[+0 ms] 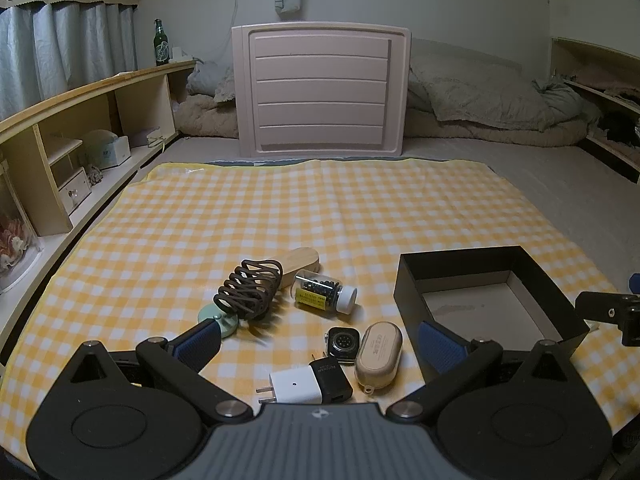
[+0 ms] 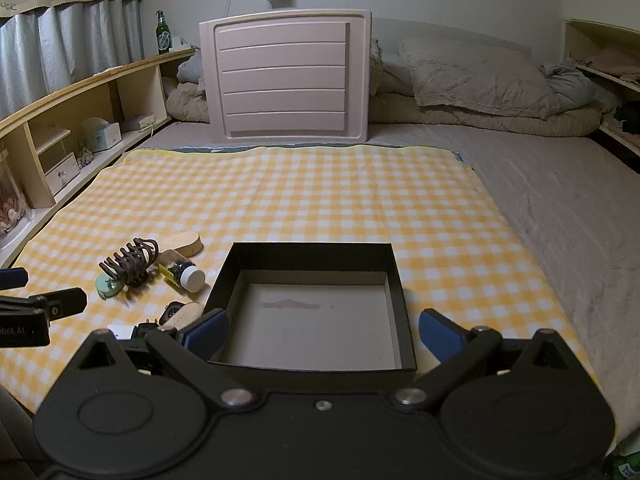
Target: Organize rigid objects
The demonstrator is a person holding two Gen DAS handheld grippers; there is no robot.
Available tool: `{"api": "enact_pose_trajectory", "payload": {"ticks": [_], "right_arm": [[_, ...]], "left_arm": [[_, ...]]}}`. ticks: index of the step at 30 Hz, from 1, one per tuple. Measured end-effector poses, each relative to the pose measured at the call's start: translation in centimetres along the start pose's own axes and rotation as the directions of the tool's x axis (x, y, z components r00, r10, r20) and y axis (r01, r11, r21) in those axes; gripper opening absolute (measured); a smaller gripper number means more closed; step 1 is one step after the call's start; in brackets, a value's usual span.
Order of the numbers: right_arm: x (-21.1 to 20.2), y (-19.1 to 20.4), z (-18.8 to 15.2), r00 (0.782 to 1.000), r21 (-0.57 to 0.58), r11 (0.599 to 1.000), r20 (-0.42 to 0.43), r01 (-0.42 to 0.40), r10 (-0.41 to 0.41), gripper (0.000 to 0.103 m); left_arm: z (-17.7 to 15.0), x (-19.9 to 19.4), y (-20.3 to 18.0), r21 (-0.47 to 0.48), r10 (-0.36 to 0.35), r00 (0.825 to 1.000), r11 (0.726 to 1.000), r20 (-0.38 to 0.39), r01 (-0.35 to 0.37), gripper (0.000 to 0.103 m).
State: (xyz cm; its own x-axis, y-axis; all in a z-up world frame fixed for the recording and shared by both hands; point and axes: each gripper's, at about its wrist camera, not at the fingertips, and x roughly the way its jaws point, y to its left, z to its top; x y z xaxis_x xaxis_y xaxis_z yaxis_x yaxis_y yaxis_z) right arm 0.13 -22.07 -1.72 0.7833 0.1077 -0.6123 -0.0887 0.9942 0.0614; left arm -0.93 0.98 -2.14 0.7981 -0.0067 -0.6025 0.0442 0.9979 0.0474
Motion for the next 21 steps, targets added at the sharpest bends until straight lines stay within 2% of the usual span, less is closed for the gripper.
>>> {"api": "enact_pose_trajectory", "payload": {"ticks": [1,5,21], "right_arm": [[0.01,0.00,-0.03,1.000,0.000,1.000,0.000,0.001,-0.001,0.102],[0.04,-0.04,-0.09,1.000,0.000,1.000,-0.001,0.002,-0.002,0.102],[0.24,-0.09,-0.19,1.000,-0.001,1.000,-0.014,0.009,-0.009,0.102]], "left_arm": [[0.94,0.14,-0.13,0.002,0.004,1.000,1.000,-0.010,-0.004,0.103],[1.28,0.07,-0.26,0.002,0.006,1.000,1.000,-0.015,-0.006,0.103],[1.46,-0.02,-0.41,0.005,0.007,1.000,1.000,-0.023,-0.007,0.103]]}}
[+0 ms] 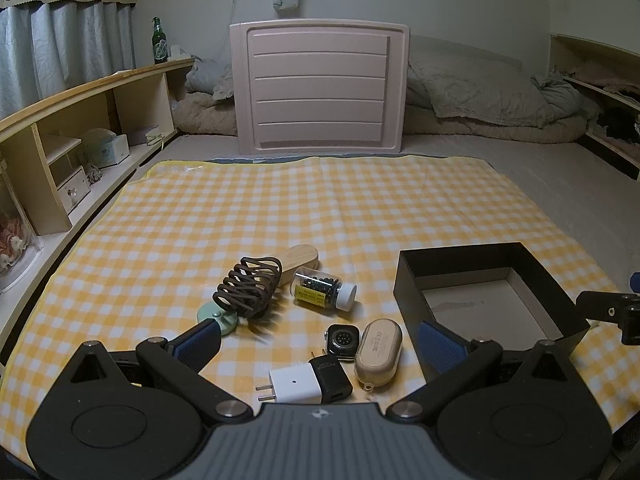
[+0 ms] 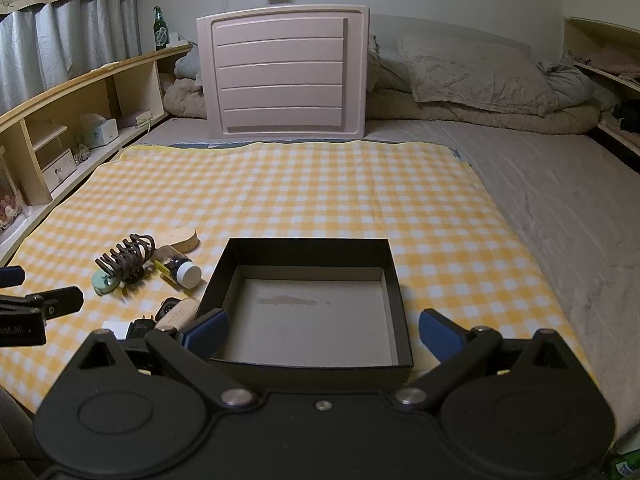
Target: Organize rigid objects
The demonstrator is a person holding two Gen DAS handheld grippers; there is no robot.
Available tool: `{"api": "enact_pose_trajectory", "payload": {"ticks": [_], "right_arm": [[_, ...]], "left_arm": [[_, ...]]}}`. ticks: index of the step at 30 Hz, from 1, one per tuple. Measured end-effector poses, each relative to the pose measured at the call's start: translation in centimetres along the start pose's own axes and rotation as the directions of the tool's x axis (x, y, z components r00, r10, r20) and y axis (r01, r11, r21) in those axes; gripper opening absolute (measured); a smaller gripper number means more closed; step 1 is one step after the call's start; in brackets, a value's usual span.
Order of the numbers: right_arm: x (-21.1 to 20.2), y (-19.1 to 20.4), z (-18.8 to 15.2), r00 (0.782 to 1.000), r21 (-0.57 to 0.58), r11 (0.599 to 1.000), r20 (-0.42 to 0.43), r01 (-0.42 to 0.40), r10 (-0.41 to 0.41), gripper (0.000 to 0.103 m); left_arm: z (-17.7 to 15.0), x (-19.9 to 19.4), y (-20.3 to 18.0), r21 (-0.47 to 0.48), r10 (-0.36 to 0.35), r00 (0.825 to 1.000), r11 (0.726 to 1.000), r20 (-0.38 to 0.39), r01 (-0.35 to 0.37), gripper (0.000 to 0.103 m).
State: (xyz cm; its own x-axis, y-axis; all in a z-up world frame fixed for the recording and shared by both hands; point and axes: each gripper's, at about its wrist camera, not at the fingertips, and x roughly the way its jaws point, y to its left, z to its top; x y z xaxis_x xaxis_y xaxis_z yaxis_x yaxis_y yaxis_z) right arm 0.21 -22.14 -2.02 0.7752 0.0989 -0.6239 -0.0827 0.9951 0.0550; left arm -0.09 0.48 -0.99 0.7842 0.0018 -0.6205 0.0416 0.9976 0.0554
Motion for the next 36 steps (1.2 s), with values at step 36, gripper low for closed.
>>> {"api": "enact_pose_trajectory", "payload": {"ticks": [36], "right_arm": [[0.20,-0.12,0.02,1.000,-0.005,1.000,-0.013,0.004,-0.004,0.102]], "left_arm": [[-0.03,0.23,-0.04,-0.001,-0.009,1.000,1.000,-0.012,0.009,0.103]]}}
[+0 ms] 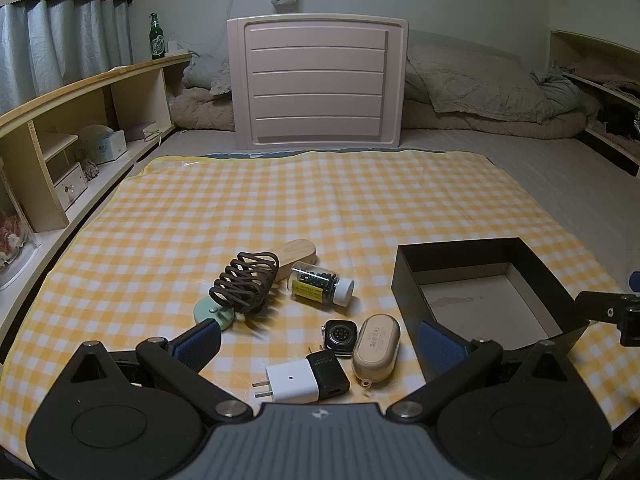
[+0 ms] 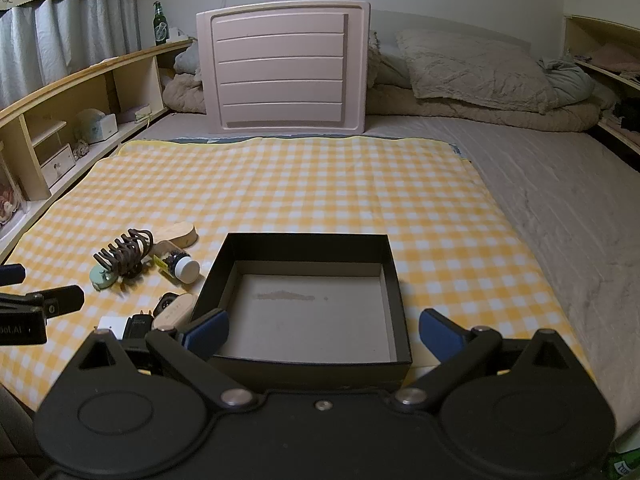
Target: Organize rigid objects
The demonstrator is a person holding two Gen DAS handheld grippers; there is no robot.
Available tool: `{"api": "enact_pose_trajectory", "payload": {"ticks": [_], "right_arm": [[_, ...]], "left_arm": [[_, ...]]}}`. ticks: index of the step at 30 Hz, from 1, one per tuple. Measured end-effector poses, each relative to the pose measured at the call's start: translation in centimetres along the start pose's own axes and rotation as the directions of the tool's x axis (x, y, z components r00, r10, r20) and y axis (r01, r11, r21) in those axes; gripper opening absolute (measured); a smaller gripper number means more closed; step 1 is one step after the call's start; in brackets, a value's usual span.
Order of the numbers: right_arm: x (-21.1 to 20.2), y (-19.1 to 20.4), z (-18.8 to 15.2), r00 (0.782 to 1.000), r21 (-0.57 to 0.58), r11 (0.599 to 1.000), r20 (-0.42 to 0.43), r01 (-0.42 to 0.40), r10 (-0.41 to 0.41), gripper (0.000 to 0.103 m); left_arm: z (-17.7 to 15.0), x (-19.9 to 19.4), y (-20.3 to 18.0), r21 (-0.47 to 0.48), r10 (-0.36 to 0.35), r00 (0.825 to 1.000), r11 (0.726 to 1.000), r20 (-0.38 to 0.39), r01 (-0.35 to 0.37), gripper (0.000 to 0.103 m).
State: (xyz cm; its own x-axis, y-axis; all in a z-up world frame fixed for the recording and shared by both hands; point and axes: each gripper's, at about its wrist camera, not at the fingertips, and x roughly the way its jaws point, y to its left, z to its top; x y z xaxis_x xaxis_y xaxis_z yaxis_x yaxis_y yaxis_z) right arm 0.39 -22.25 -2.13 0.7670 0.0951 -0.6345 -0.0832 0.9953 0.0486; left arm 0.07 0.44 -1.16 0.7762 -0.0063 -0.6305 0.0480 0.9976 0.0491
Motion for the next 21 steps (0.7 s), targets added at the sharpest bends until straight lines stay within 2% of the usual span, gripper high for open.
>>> {"api": "enact_pose_trajectory", "payload": {"ticks": [21], "right_arm": [[0.04,0.18,-0.05,1.000,-0.002,1.000,-0.003,0.002,-0.002,0.102]], "left_arm": [[0.02,0.01,-0.03,0.001,0.001,1.000,1.000,0.000,-0.001,0.103]]}}
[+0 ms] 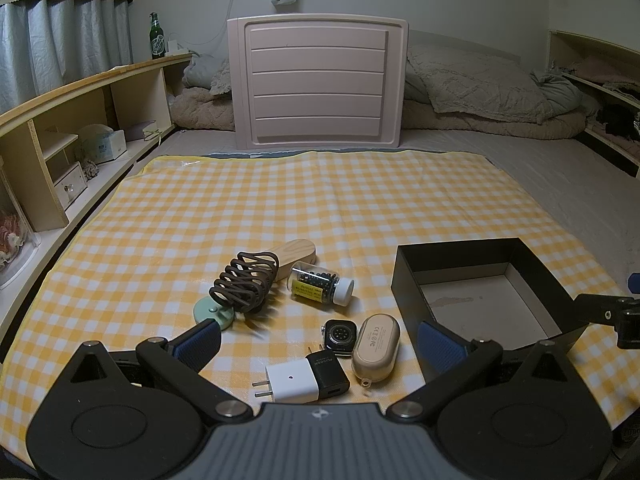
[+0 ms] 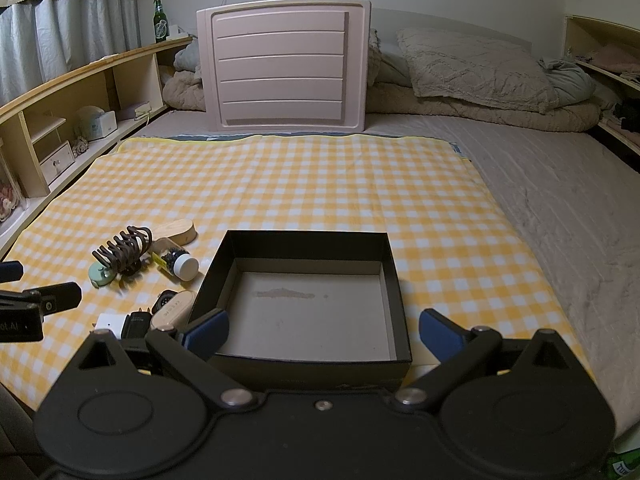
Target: Organize rigid objects
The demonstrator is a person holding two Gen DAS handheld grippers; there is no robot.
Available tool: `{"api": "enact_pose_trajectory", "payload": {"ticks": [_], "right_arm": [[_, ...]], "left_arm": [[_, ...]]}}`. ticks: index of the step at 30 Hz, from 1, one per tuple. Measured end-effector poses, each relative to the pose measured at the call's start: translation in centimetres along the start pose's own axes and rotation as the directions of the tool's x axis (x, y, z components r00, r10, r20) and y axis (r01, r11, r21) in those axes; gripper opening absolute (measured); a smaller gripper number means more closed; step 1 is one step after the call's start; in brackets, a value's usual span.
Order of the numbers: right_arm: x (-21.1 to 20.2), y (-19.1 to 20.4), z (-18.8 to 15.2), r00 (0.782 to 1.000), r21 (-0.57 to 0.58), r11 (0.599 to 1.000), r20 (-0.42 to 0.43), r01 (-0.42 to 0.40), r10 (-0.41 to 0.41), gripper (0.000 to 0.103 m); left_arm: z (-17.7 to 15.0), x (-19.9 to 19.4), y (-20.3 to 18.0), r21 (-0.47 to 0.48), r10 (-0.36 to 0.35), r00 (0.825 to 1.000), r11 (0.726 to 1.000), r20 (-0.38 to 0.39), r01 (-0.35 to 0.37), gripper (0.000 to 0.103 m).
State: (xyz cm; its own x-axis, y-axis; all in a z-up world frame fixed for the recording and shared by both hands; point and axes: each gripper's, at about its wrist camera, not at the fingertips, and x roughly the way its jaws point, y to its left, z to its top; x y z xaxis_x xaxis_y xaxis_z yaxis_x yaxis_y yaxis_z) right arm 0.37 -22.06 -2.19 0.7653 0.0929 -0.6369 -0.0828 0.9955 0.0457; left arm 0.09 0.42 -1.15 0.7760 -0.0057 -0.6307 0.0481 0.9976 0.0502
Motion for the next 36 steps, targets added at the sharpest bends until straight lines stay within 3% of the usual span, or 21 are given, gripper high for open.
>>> {"api": "enact_pose_trajectory", "payload": {"ticks": [25,36], "right_arm": [[0.1,-0.4,0.3,1.000,-0.007,1.000,-0.005,-0.011,0.011,0.102],[1.7,-2.2,5.0,0.999,-0.076,0.997,-0.029,0.034,-0.036,0.103]], "left_arm": [[0.1,0.5,0.2,-0.005,0.011,1.000,1.000,-0.016,-0.011,0.103],[0.5,1.5,0.5,-0.018,0.034,0.999,0.999,-0.037,-0.035,0.103]]}}
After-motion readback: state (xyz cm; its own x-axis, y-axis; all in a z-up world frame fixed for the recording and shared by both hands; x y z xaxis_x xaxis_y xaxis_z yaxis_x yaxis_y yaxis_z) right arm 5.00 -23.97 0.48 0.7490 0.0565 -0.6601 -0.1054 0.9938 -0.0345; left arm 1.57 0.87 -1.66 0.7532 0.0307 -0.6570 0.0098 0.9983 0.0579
